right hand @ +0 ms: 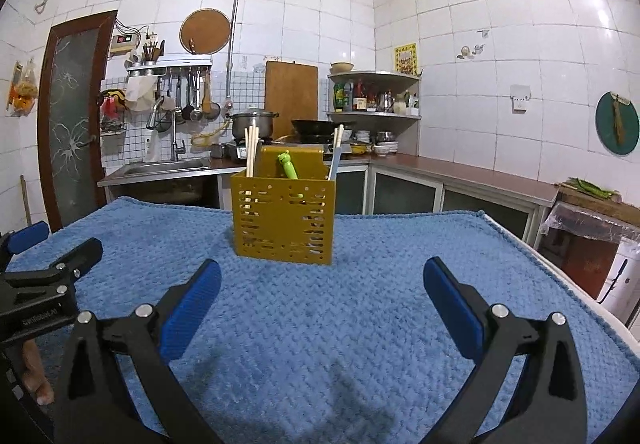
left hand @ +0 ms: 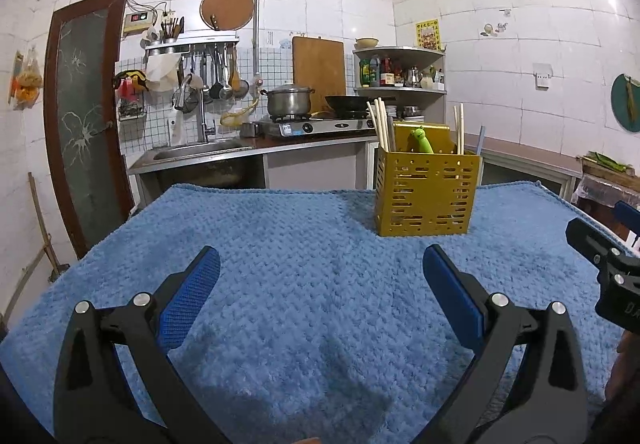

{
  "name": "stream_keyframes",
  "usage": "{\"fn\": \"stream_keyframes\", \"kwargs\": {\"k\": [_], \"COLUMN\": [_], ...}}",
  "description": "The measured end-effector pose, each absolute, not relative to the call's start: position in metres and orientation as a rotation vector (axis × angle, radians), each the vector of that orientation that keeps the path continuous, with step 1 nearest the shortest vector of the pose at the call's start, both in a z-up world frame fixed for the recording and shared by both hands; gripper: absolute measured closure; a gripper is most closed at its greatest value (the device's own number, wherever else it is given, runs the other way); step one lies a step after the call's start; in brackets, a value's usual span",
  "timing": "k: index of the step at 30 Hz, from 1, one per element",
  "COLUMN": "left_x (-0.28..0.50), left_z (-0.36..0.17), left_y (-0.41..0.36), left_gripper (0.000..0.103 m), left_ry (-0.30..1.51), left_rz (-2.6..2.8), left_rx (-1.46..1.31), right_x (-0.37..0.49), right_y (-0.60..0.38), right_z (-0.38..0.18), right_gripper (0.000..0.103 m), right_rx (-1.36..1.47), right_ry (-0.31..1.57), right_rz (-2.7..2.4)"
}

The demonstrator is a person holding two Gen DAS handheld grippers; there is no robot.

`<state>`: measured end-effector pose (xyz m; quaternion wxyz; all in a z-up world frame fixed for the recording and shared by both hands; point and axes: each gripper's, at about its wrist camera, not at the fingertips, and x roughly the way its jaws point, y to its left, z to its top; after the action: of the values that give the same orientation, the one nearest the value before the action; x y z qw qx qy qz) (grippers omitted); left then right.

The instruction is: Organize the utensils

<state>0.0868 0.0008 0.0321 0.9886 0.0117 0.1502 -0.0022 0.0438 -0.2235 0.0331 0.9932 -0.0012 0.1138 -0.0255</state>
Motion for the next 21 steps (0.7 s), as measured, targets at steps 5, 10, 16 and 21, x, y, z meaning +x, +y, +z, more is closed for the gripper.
{"fn": "stream_keyframes", "kwargs": {"k": [5,10,16,21], "left_x": [0.0859,0.084,0.0846,0.0837], "left_z": [0.0314,0.0314,0.0314,0.0317], "left_y": [0.0,-0.0007,-0.0006,-0.0018], "left_gripper": [0.005,0.005,0.005,0.005], "left_ry": [0.298,0.295,0.3,0.297], "left_rz": [-0.003,0.0,-0.001,-0.001], "left_rx": [0.026,0.033,0.035,0.046], "right_x": [0.0419,0.0419,0.0413,0.0404], "right_y": [-0.2235,-0.2235,-0.2235,-0.2233], "right_z": [0.0327,0.033,0.0326,0.0331], "right_gripper": [0.004,0.004,0.004,0.004], "right_rx": [0.005,-0.002,-0.005,-0.001], "right_ry": [0.231,0.231,0.23,0.231], "right_rz": [-0.044,-0.044,-0.039,-0.042]}}
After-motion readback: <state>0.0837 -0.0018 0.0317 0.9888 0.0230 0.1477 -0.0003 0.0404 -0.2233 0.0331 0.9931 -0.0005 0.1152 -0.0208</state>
